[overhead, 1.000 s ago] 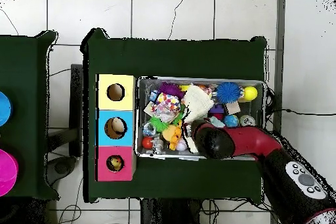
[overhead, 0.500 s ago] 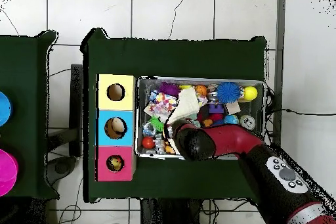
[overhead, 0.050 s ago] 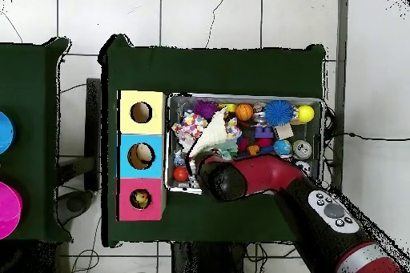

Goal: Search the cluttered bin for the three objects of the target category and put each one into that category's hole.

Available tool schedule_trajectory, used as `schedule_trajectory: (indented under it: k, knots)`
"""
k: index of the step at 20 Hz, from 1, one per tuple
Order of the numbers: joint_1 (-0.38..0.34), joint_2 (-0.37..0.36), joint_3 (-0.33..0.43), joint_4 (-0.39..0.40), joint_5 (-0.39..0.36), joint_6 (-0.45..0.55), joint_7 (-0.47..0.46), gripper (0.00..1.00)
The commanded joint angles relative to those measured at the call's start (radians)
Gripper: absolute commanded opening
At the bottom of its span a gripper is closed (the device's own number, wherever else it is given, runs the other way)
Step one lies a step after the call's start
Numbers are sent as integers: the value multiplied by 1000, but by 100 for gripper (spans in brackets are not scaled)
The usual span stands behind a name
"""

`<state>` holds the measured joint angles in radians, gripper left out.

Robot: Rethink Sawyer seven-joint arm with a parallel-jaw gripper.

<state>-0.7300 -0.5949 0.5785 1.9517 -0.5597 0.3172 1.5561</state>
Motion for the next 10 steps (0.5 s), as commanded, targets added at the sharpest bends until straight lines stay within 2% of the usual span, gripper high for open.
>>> schedule_trajectory:
  k: [1, 10]
  knots:
    - [13, 17, -39, 34, 45, -50, 170, 0]
    - [3, 26, -6, 43, 71, -48, 142, 0]
